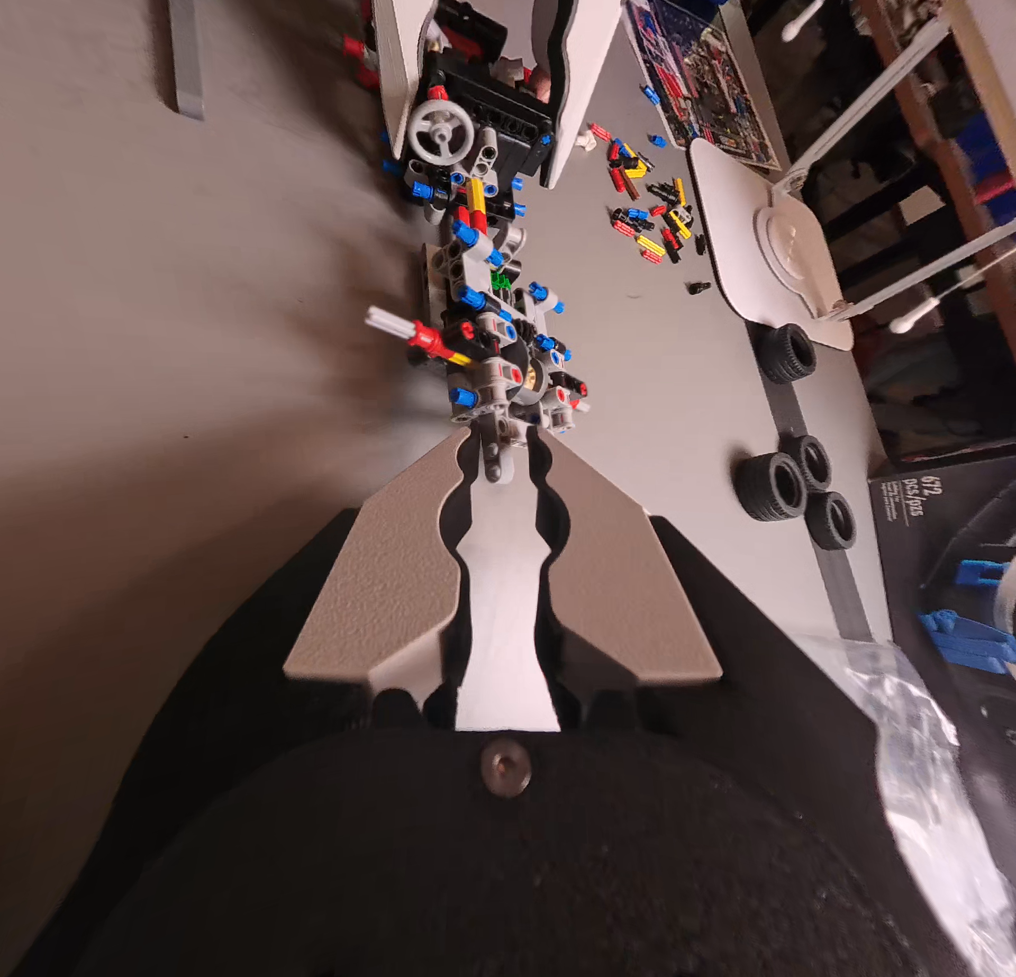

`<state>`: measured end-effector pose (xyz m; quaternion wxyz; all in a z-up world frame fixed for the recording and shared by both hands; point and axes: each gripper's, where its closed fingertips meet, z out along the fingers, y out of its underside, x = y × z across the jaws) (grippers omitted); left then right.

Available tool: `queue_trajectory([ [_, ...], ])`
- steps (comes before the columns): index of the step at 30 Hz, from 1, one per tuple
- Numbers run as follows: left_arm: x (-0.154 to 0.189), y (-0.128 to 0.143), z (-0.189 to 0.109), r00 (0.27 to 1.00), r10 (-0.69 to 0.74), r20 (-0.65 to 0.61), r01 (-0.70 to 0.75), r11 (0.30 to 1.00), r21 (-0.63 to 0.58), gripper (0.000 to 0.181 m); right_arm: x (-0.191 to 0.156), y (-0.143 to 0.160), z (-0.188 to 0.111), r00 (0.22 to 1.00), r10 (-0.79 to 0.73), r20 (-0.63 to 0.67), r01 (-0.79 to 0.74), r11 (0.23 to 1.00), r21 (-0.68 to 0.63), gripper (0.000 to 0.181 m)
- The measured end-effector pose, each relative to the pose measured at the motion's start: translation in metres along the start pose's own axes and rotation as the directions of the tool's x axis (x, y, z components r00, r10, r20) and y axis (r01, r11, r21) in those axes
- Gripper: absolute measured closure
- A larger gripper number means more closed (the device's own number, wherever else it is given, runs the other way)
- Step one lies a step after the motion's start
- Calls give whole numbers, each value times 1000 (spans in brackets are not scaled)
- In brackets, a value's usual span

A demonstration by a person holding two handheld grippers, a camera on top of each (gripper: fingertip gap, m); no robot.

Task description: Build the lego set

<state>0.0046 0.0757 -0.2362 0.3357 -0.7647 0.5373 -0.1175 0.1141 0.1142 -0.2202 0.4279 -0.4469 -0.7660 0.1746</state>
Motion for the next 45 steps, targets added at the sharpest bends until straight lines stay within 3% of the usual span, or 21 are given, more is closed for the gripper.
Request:
queue_trajectory([
  [4,4,-2,-2,999,42,2,-42,999,30,117,-8,-5,-3,984,98,151,-101,995,13,168],
  [9,7,-4,-7,996,85,21,-86,994,71,117,-11,-18,-11,906,251,340,-273,962,17,175],
  [14,18,-3,-9,990,139,20,-139,988,60,117,-12,-31,-19,827,341,448,-381,924,0,181],
  [17,19,0,-10,992,123,12,-124,991,43,117,-8,-34,-21,852,315,417,-357,934,25,172],
  [19,18,3,-12,995,98,1,-98,994,50,117,-7,-36,-24,901,247,356,-285,957,58,155],
  [22,17,5,-16,999,37,-33,-34,996,77,117,-16,-25,-20,980,26,197,-32,999,22,134],
  [25,19,6,-19,996,-22,-91,31,994,104,118,-21,-17,-11,969,-249,-1,248,967,-50,116],
  [29,24,2,-24,977,-94,-192,122,983,141,118,-25,-25,-1,844,-510,-166,501,860,-93,118],
  [33,28,1,-26,962,-118,-244,154,979,136,118,-21,-41,-2,797,-549,-251,554,831,-58,152],
  [36,32,1,-29,963,-108,-249,143,981,130,118,-25,-47,-4,890,-432,-147,438,899,9,172],
  [39,37,-2,-33,960,-90,-265,129,982,135,118,-27,-54,-9,982,-189,21,187,979,76,174],
  [41,41,-5,-36,958,-80,-276,123,982,142,118,-30,-56,-13,985,-14,170,2,998,71,171],
  [45,45,-10,-41,955,-69,-288,120,979,163,118,-33,-60,-19,918,190,347,-219,975,46,167],
])
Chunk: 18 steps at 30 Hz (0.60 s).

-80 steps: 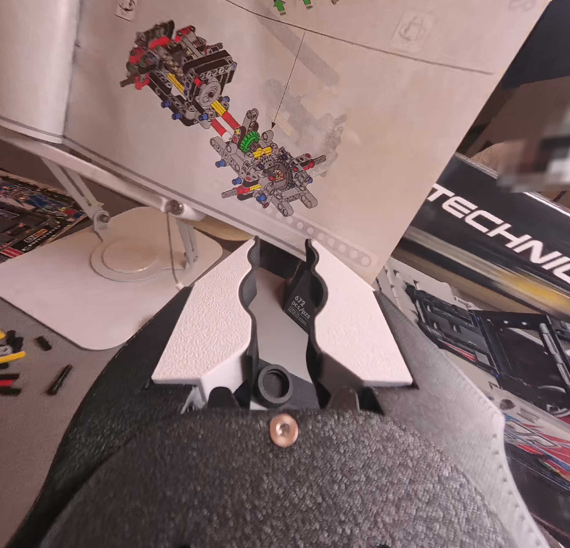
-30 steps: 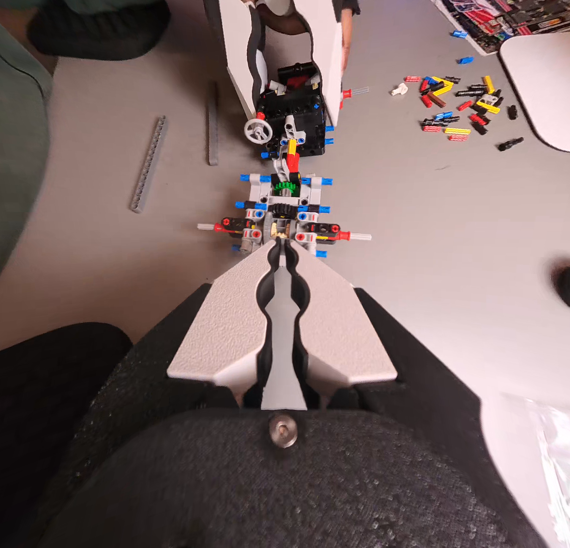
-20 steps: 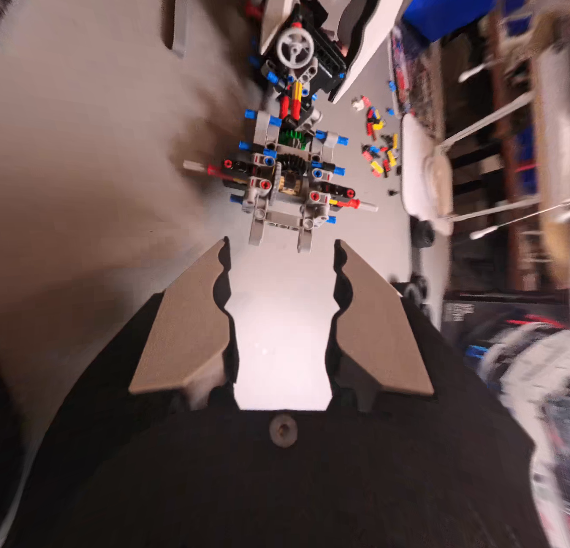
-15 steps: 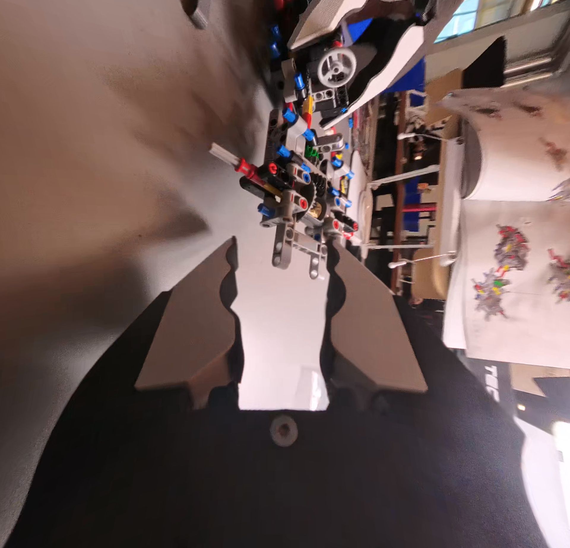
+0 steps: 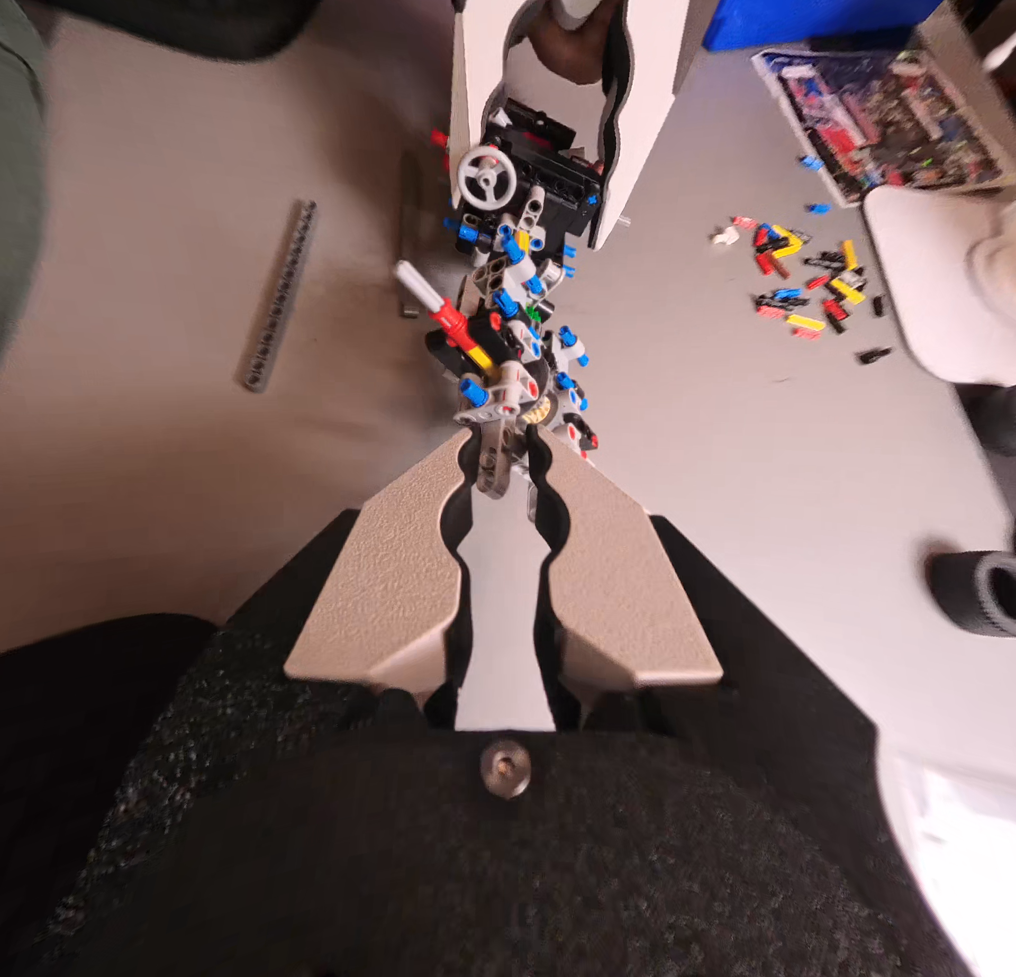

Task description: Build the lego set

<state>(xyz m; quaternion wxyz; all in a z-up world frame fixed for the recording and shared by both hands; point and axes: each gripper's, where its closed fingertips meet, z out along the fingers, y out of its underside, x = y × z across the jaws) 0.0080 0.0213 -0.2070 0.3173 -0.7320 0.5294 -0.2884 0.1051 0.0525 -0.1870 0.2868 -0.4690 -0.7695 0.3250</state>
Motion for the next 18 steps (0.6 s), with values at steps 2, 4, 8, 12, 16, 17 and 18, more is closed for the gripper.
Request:
queue_trajectory([
  [2,3,-2,-1,1000,10,-4,-10,1000,9,118,-3,-2,-2,994,86,71,-87,996,18,165],
  [4,5,-3,-3,1000,14,-1,-14,1000,15,118,-4,-5,-3,988,118,95,-122,992,32,165],
  [8,11,-6,-6,1000,12,-18,-12,1000,27,118,-10,-11,-5,978,161,136,-168,985,40,165],
  [12,15,-8,-8,999,-1,-45,2,999,37,118,-14,-16,-7,969,184,163,-193,980,45,164],
  [16,16,-11,-8,998,-21,-62,24,998,50,118,-14,-17,-10,972,175,155,-185,981,51,164],
  [17,16,-11,-8,997,-29,-69,33,998,52,118,-14,-17,-10,979,150,141,-158,986,50,164],
  [18,17,-11,-7,996,-39,-76,43,998,54,118,-15,-18,-10,986,114,122,-121,991,49,165],
])
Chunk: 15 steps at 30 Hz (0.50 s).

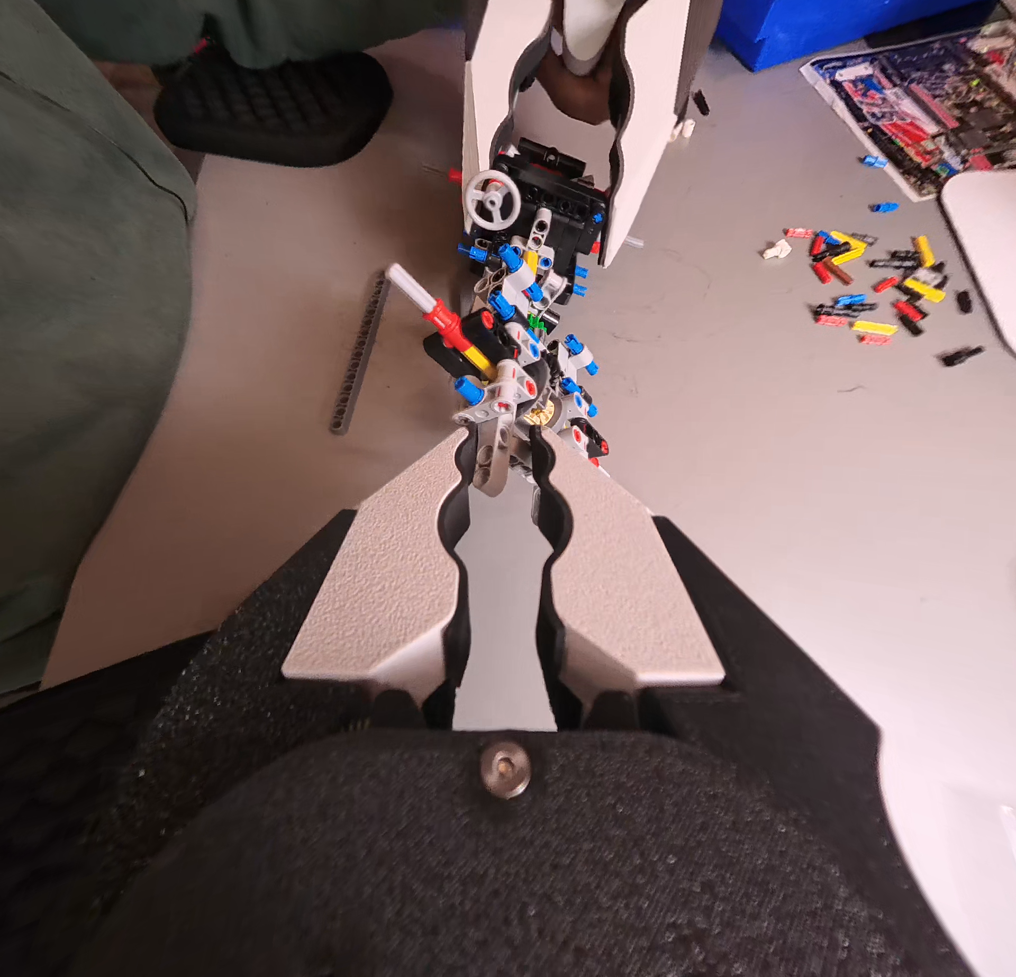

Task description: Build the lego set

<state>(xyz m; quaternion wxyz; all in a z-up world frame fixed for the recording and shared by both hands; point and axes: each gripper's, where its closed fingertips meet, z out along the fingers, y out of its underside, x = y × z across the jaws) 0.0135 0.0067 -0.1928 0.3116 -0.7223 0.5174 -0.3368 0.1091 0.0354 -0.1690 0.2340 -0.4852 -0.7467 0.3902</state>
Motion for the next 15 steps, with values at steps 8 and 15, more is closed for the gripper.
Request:
queue_trajectory([
  [8,-13,7,0,993,-122,-10,122,993,3,118,23,-2,1,731,-588,-347,531,809,-252,176],
  [15,-24,9,-2,979,-204,-23,204,979,16,118,30,-1,2,177,-893,-414,736,399,-546,175],
])
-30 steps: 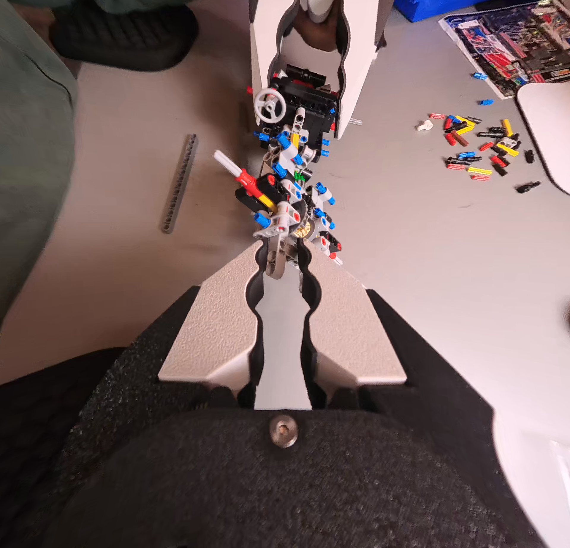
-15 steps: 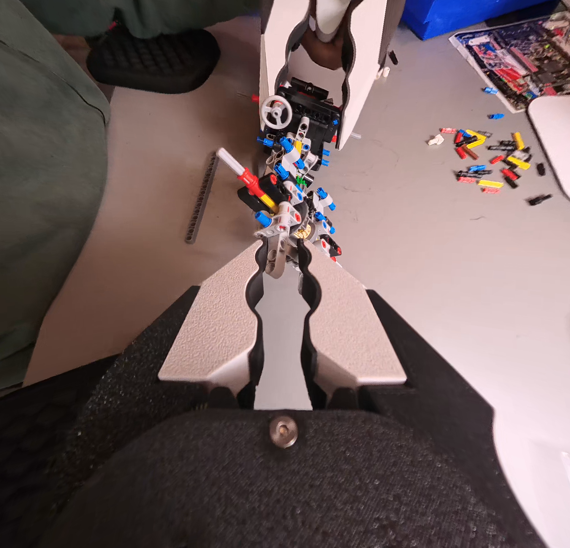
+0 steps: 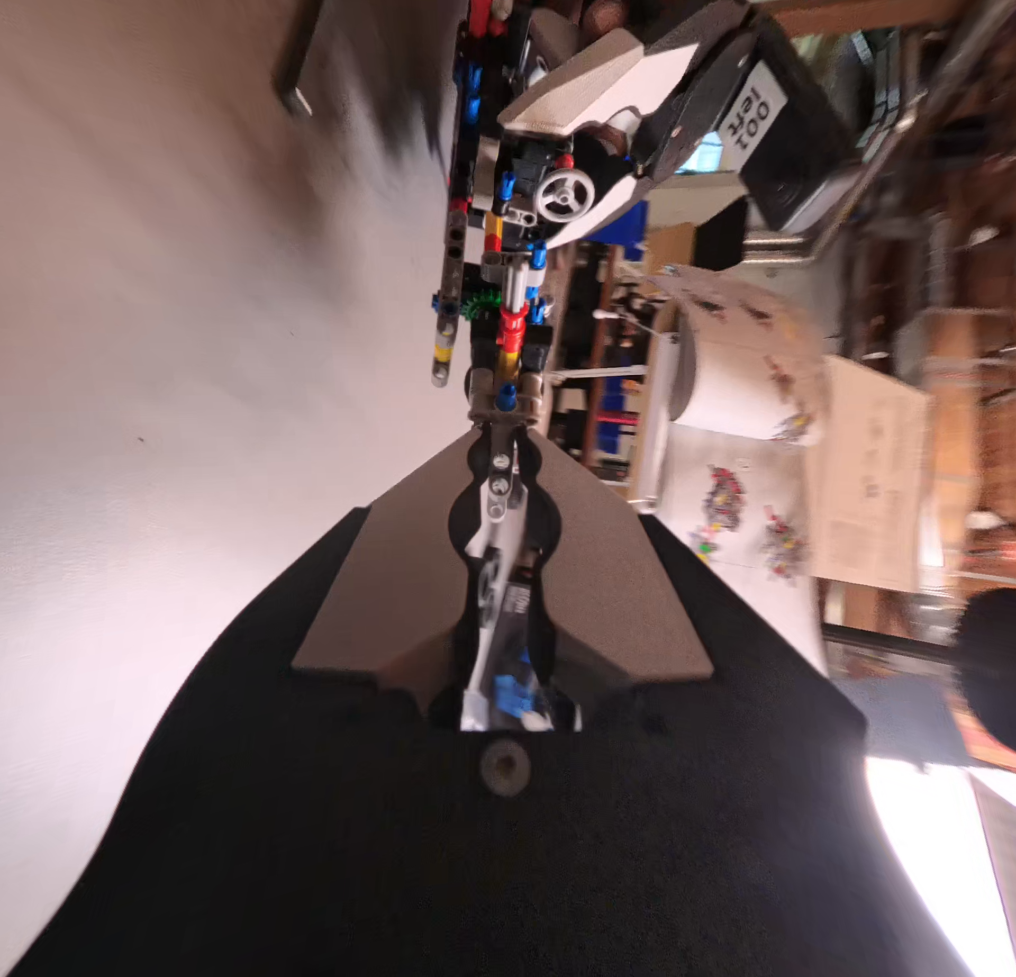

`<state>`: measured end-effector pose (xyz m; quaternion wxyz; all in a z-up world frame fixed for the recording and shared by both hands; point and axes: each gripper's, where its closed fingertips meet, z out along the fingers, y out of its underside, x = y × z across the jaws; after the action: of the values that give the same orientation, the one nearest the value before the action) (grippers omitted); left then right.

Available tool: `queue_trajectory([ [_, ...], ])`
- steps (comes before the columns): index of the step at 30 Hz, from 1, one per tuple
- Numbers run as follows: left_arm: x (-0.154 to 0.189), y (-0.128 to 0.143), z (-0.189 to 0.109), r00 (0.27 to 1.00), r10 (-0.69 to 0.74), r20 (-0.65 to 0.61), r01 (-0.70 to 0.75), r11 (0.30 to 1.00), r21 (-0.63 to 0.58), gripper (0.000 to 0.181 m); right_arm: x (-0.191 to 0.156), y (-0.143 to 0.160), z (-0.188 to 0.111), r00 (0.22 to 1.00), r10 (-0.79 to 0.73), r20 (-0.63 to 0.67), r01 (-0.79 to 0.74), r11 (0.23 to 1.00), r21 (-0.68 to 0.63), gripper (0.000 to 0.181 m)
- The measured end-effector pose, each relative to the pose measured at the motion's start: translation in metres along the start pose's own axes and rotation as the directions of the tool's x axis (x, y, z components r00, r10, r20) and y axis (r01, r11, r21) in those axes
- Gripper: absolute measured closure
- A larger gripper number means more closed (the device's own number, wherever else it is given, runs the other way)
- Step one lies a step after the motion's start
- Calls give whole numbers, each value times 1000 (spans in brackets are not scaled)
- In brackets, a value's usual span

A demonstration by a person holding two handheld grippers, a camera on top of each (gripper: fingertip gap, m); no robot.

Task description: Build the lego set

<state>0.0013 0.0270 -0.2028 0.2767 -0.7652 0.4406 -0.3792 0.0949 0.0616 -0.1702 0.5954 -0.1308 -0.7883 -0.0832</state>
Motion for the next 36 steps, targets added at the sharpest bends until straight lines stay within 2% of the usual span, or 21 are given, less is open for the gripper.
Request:
queue_trajectory([
  [2,-1,0,1,1000,-9,-1,9,1000,3,118,-3,2,0,998,-51,-47,51,999,-12,173],
  [5,-4,3,3,1000,-3,18,4,1000,-9,118,-4,6,-1,997,-23,-72,21,1000,-18,165],
  [8,-5,3,4,1000,11,29,-10,1000,-11,118,0,11,-4,995,71,-67,-73,997,-21,163],
  [13,-9,4,7,997,48,68,-46,999,-27,118,-13,19,-7,992,124,-17,-124,991,-45,163],
  [16,-12,7,10,991,90,102,-85,995,-55,118,-17,20,-10,968,253,8,-252,967,-35,161],
  [20,-16,8,14,976,151,154,-139,987,-85,118,-19,24,-12,887,458,64,-457,889,-29,155],
  [22,-17,9,16,967,186,172,-171,980,-100,118,-24,27,-9,874,479,85,-475,878,-55,152],
  [26,-18,9,21,952,240,191,-220,968,-119,118,-35,27,1,864,490,120,-484,872,-76,158],
  [28,-20,8,21,943,259,211,-238,964,-119,118,-38,24,4,856,496,147,-492,868,-65,176],
  [29,-21,8,20,937,270,222,-248,961,-124,118,-38,23,6,847,507,161,-504,861,-64,175],
  [31,-21,9,19,930,286,229,-264,956,-126,118,-39,22,6,808,554,198,-555,830,-60,175],
  [36,-21,6,18,915,316,250,-299,948,-107,118,-34,24,6,658,700,279,-714,697,-64,174],
])
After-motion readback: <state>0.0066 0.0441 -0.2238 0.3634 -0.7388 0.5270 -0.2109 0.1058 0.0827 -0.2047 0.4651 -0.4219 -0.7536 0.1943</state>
